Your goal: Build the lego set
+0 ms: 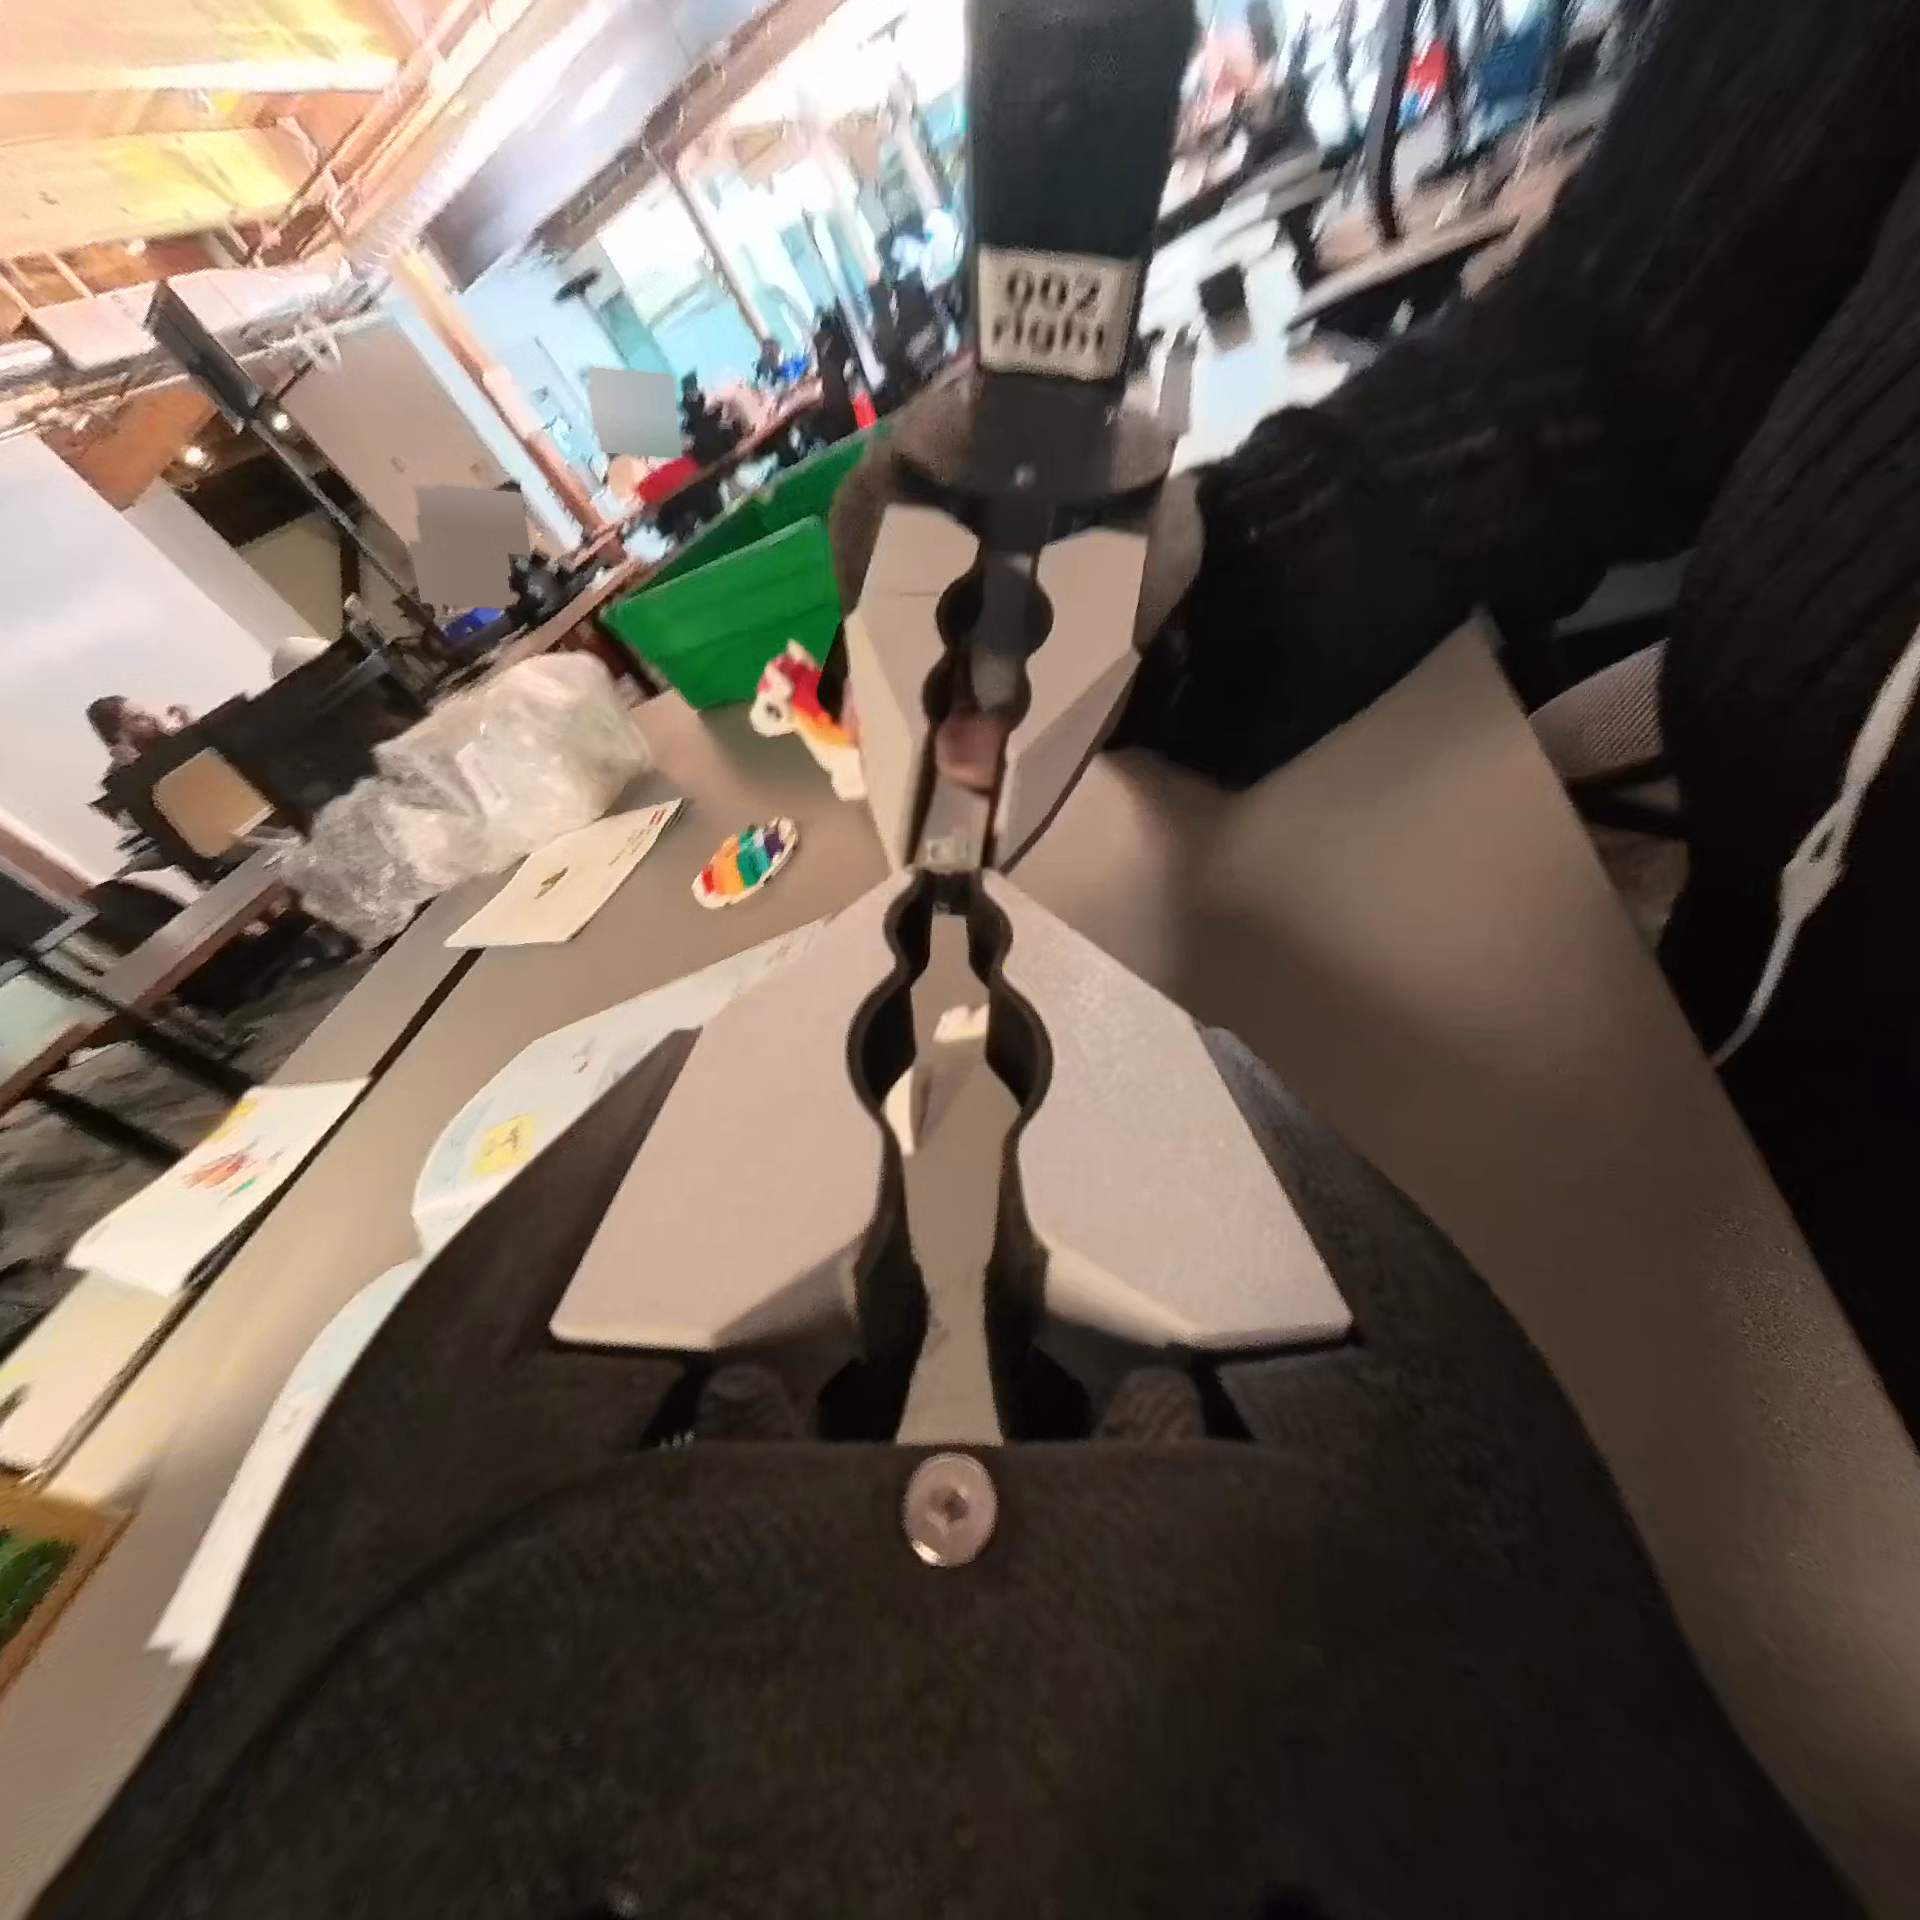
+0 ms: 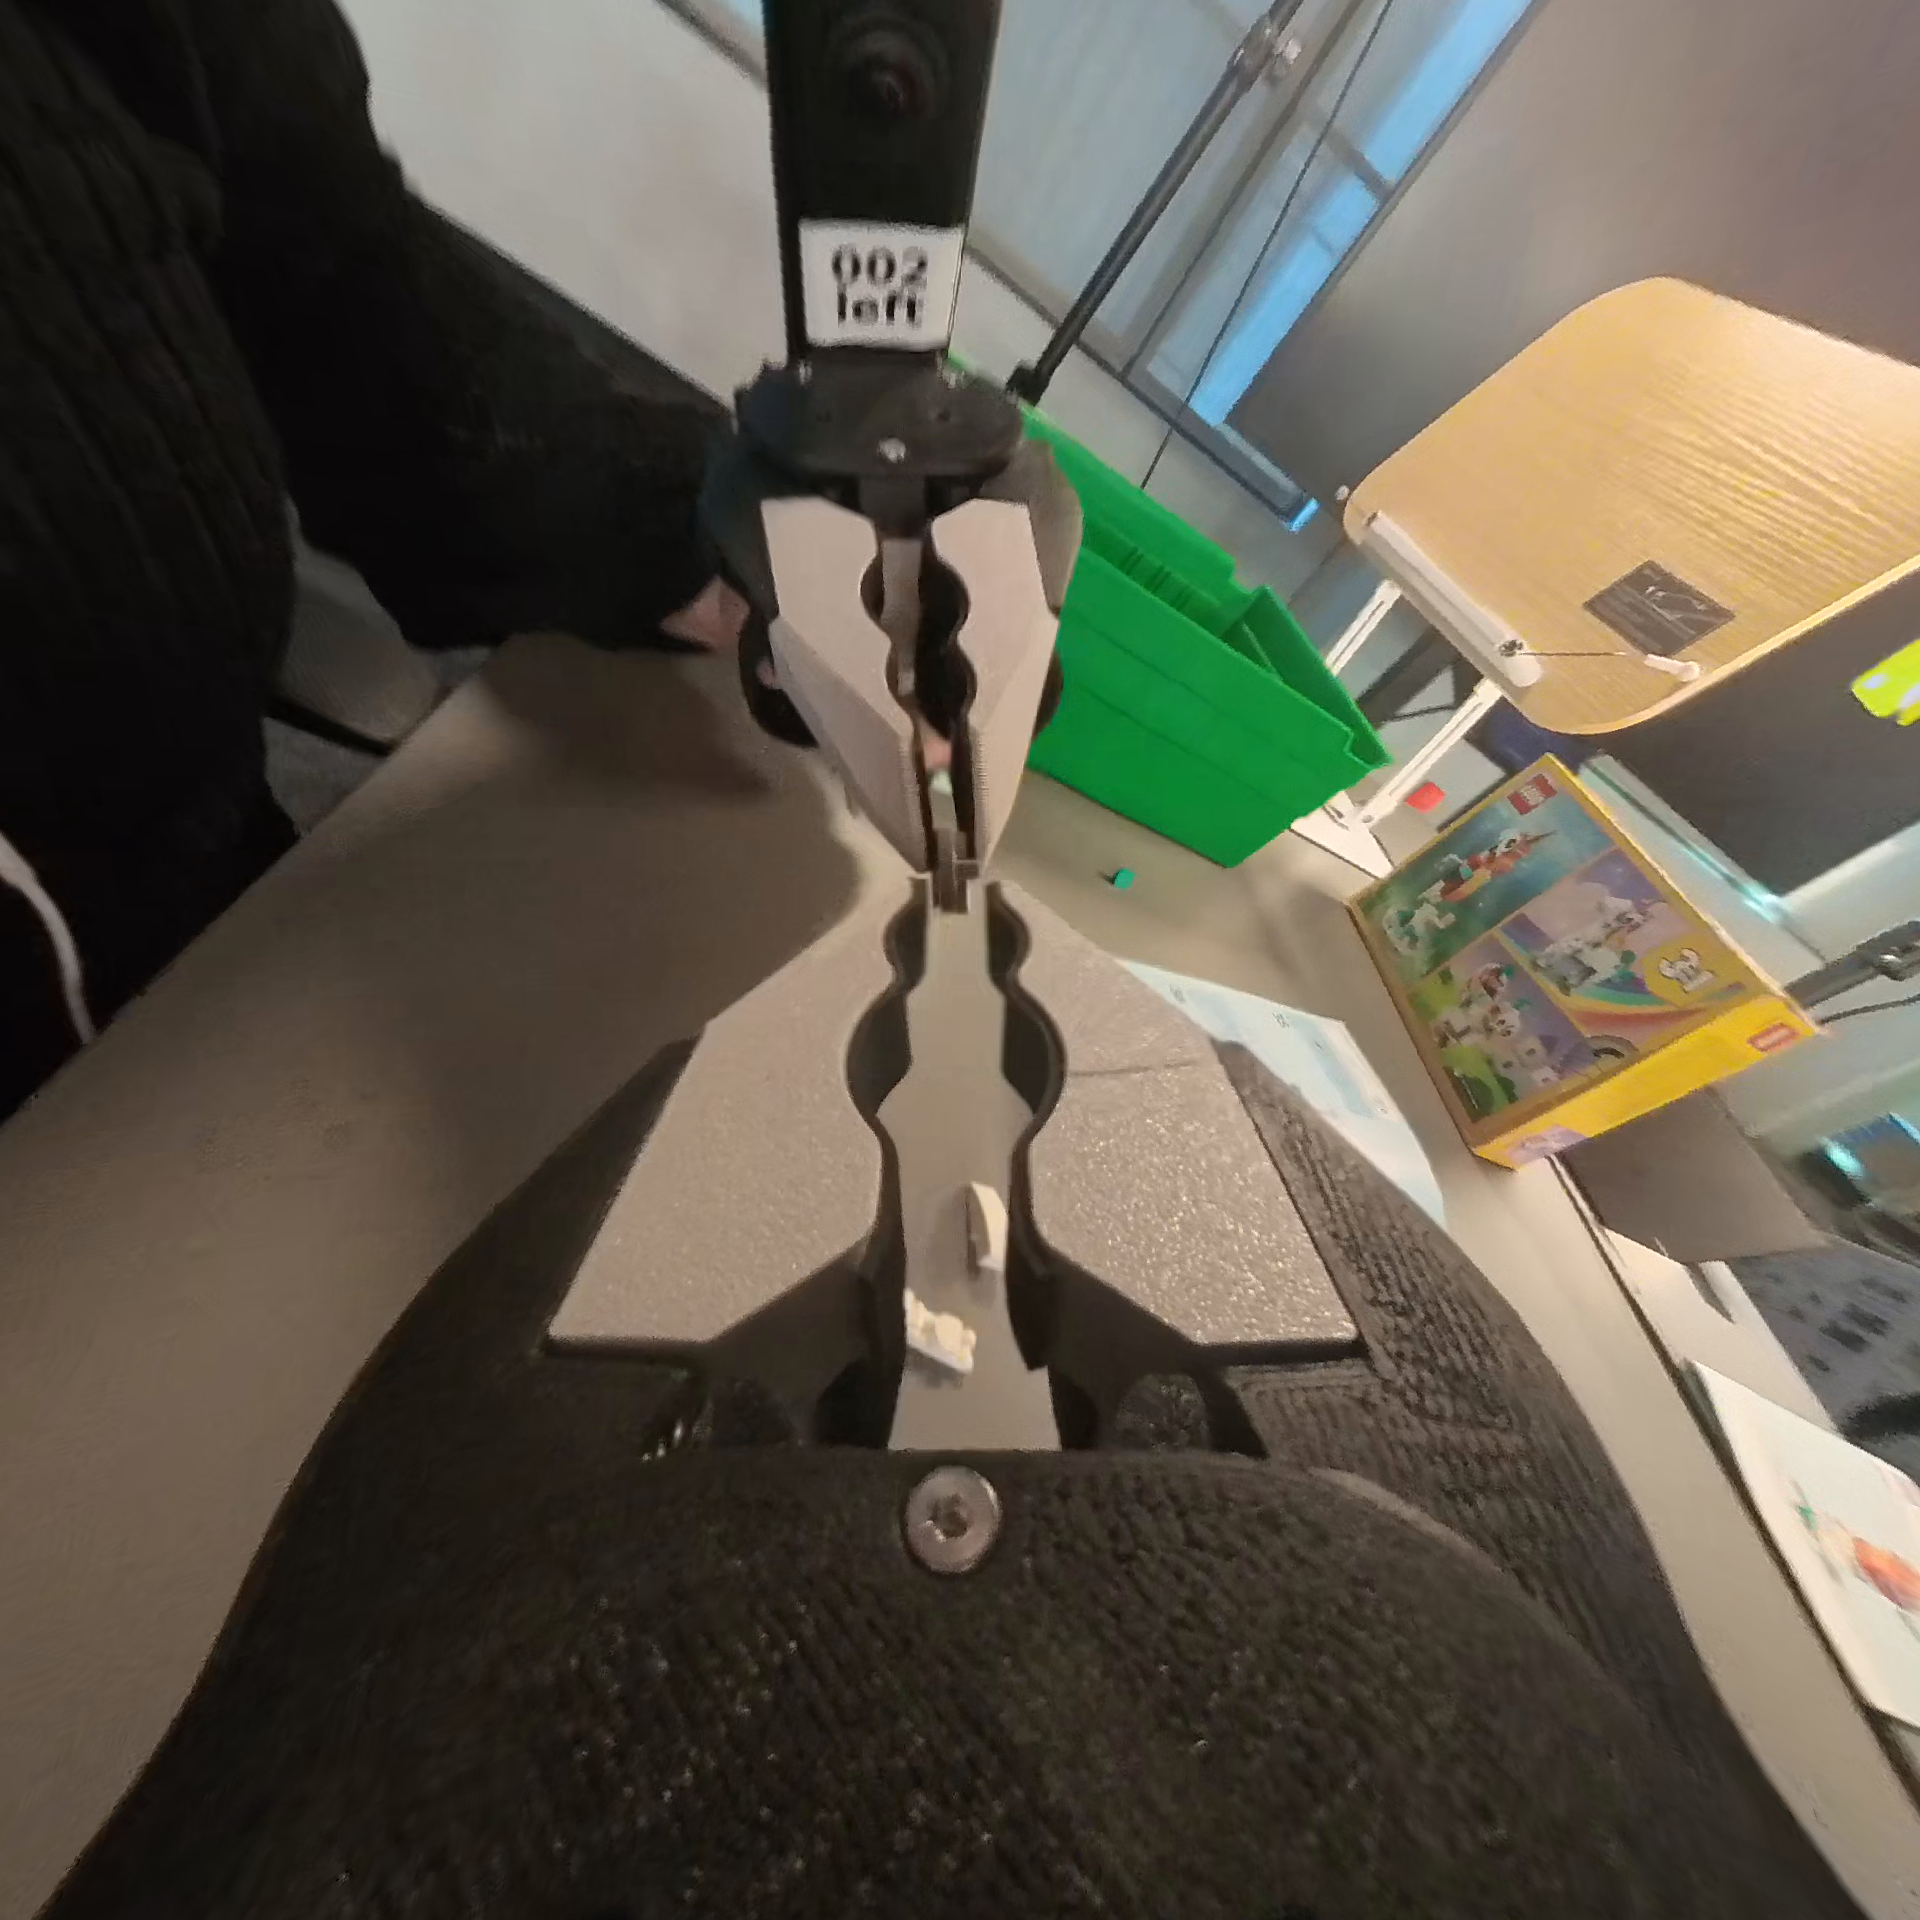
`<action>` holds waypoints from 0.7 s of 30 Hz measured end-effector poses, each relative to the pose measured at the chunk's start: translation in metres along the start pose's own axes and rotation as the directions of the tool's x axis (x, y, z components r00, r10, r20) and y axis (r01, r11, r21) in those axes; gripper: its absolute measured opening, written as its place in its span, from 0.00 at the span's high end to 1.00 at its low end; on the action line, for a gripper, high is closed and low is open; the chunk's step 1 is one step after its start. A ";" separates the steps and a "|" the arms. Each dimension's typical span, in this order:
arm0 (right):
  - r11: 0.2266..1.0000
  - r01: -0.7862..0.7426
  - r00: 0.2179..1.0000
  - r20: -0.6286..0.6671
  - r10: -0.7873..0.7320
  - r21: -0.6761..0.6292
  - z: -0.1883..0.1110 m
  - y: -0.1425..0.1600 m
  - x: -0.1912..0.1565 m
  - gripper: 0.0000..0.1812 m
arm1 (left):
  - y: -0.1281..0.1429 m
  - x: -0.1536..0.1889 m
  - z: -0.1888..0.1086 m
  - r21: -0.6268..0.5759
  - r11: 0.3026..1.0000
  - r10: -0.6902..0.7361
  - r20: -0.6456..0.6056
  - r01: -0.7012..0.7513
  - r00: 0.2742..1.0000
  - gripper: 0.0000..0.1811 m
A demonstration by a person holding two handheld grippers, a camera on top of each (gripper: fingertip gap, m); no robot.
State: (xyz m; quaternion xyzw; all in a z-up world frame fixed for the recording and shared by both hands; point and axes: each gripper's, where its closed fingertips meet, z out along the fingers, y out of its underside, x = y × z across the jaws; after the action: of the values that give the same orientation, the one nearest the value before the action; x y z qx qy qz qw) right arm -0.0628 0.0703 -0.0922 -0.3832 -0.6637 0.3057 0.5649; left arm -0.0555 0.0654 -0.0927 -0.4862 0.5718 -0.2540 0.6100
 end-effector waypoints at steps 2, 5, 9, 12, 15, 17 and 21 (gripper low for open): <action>0.996 -0.069 0.998 0.021 0.067 0.064 -0.003 -0.010 0.001 0.91 | -0.013 0.001 -0.005 0.098 0.994 -0.051 -0.039 0.054 0.998 0.97; 0.978 -0.134 0.990 0.052 0.127 0.162 -0.007 -0.025 0.001 0.94 | -0.030 0.007 -0.011 0.215 0.963 -0.133 -0.140 0.161 0.981 0.97; 0.961 -0.174 0.983 0.094 0.157 0.215 -0.010 -0.036 -0.003 0.95 | -0.038 0.008 -0.012 0.277 0.932 -0.182 -0.197 0.233 0.963 0.97; 0.964 -0.180 0.979 0.132 0.156 0.196 -0.008 -0.035 -0.010 0.90 | -0.036 0.007 -0.011 0.276 0.935 -0.176 -0.190 0.225 0.966 0.97; 0.965 -0.174 0.981 0.122 0.151 0.198 -0.006 -0.035 -0.010 0.94 | -0.035 0.008 -0.010 0.268 0.941 -0.159 -0.184 0.205 0.970 0.97; 0.968 -0.155 0.986 0.099 0.137 0.199 -0.006 -0.035 -0.008 0.98 | -0.034 0.009 -0.009 0.266 0.944 -0.152 -0.179 0.196 0.972 0.97; 0.979 -0.127 0.991 0.071 0.117 0.158 -0.005 -0.031 -0.005 0.98 | -0.030 0.007 -0.008 0.236 0.956 -0.144 -0.149 0.176 0.978 0.97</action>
State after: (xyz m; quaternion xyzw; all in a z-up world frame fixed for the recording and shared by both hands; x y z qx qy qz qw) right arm -0.0627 0.0497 -0.0683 -0.3665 -0.6289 0.4042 0.5538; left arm -0.0544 0.0451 -0.0678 -0.4331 0.5328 -0.4033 0.6049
